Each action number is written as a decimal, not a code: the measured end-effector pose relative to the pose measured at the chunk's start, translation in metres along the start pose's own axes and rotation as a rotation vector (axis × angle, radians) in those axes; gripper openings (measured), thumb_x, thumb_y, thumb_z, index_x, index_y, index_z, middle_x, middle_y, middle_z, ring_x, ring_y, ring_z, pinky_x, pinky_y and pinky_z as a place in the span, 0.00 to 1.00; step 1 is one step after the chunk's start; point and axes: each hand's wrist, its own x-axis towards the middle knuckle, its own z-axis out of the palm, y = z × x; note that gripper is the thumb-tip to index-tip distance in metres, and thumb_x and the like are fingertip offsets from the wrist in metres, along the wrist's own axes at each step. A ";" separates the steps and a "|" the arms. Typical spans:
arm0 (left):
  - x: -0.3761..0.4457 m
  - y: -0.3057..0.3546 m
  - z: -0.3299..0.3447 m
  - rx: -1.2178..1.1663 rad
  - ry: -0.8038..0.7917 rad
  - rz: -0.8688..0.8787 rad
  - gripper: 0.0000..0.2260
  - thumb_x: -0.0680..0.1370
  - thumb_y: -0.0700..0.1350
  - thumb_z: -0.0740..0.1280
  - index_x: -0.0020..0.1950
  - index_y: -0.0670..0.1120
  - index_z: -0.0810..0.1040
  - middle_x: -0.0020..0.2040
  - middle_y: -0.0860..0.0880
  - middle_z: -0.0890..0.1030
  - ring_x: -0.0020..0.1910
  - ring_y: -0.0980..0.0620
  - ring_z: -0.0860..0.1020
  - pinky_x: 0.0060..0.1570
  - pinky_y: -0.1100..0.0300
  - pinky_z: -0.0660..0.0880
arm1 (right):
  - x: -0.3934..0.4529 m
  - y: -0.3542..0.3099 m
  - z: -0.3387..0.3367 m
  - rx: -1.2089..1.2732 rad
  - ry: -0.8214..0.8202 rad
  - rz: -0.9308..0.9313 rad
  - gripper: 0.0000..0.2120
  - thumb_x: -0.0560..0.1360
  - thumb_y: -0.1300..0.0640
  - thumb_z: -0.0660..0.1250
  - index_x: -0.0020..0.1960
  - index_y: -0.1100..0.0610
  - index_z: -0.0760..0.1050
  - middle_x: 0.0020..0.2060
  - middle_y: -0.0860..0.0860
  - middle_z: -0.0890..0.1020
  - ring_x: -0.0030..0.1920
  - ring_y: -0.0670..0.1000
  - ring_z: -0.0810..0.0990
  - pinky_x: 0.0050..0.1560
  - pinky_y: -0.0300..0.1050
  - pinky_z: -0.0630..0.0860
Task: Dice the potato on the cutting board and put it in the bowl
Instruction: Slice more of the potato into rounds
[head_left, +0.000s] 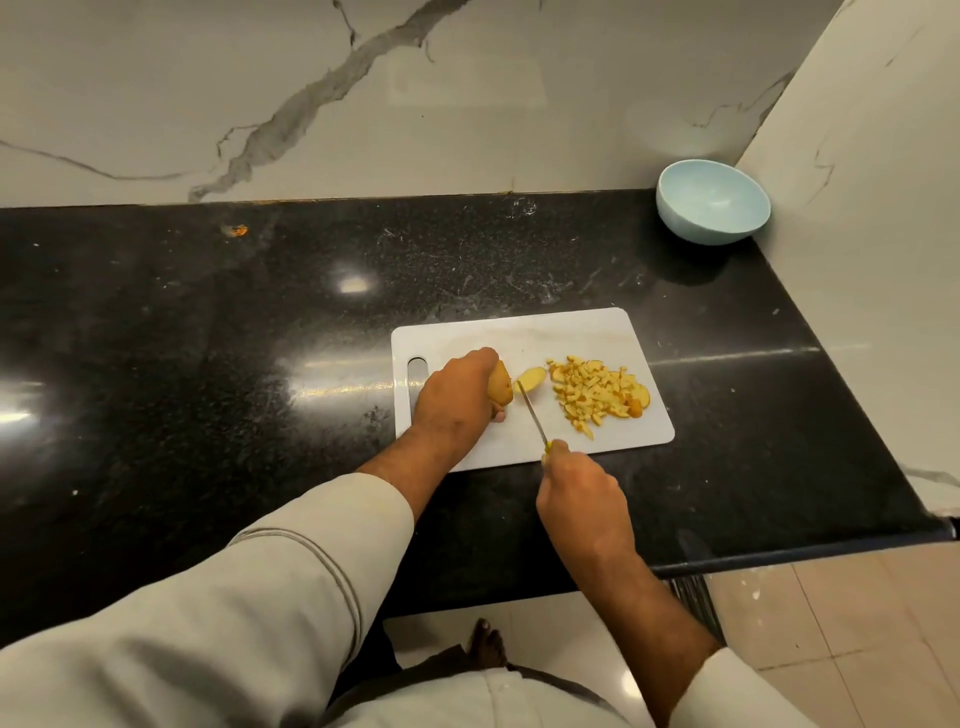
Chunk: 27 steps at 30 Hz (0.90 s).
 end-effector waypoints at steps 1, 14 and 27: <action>0.000 0.000 0.000 0.008 0.007 -0.002 0.20 0.68 0.39 0.73 0.58 0.47 0.73 0.41 0.56 0.71 0.40 0.52 0.70 0.36 0.62 0.67 | 0.004 -0.004 -0.003 0.005 0.038 -0.016 0.12 0.83 0.53 0.52 0.60 0.56 0.69 0.47 0.53 0.80 0.46 0.55 0.81 0.43 0.49 0.77; 0.007 0.006 -0.004 0.136 -0.049 -0.005 0.18 0.68 0.41 0.73 0.52 0.46 0.69 0.44 0.49 0.76 0.40 0.47 0.72 0.38 0.57 0.66 | 0.039 -0.034 0.004 0.073 0.027 -0.031 0.08 0.80 0.59 0.54 0.55 0.58 0.71 0.46 0.56 0.79 0.45 0.59 0.79 0.37 0.47 0.64; 0.009 0.009 -0.007 0.179 -0.053 0.004 0.16 0.69 0.41 0.71 0.53 0.47 0.70 0.44 0.47 0.77 0.41 0.45 0.75 0.37 0.56 0.70 | 0.053 -0.042 -0.007 0.121 -0.075 0.017 0.09 0.75 0.64 0.56 0.39 0.53 0.64 0.41 0.54 0.76 0.37 0.55 0.72 0.36 0.47 0.65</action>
